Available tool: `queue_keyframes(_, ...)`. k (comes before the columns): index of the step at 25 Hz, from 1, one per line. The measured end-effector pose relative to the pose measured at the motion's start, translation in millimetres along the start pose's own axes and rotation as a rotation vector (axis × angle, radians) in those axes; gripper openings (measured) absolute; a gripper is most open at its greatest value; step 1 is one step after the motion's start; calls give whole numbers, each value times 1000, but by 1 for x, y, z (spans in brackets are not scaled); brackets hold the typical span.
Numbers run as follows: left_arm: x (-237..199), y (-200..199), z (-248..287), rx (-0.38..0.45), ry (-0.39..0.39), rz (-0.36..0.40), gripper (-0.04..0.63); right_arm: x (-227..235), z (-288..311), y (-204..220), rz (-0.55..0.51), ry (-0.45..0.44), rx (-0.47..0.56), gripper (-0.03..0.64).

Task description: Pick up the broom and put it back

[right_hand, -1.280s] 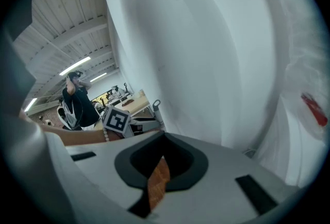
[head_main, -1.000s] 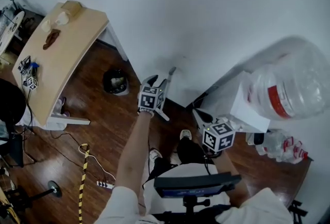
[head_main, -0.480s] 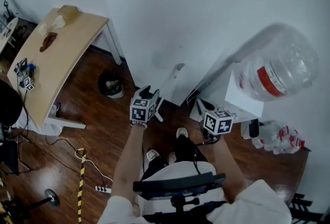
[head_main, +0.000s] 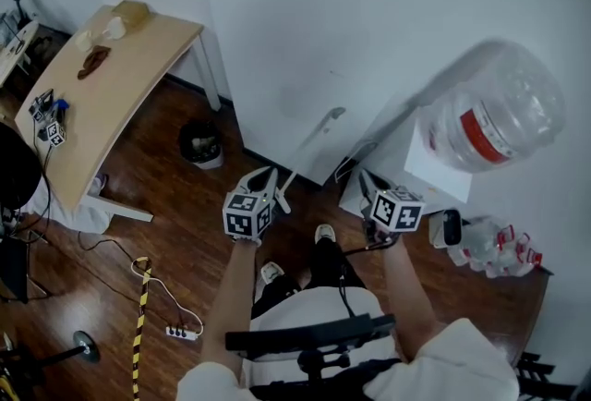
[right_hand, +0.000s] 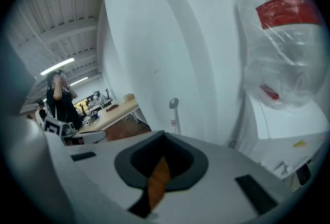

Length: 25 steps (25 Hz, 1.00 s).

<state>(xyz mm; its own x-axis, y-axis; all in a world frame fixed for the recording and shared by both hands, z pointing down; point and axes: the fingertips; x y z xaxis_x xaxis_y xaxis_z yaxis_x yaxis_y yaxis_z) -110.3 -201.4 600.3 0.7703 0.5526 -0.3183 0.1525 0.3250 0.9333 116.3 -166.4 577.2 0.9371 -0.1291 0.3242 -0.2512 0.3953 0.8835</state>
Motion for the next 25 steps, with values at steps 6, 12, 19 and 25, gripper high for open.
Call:
queue_keyframes(6, 10, 2, -20, 10, -11, -27, 2, -7, -19, 13, 11, 7, 9, 17)
queue_keyframes(12, 24, 0, -30, 13, -35, -35, 2, -17, -42, 13, 13, -1, 19, 18)
queue_keyframes(19, 67, -14, -54, 62, -74, -16, 2, -19, -69, 14, -5, -93, 18, 18)
queue_keyframes(25, 134, 1, -102, 98, -141, -7, 2, -23, -136, 23, 6, -205, 30, 17)
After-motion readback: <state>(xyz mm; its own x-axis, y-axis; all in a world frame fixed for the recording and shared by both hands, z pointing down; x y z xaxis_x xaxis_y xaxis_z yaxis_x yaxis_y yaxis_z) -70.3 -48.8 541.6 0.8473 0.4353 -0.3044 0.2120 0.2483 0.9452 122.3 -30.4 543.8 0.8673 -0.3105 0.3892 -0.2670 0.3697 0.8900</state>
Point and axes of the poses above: the fingertips, and each gripper's own axes: z forward along the fingers, x to its right, y out of its underside, and after that the axes turned 13 degrees about x, right-handed
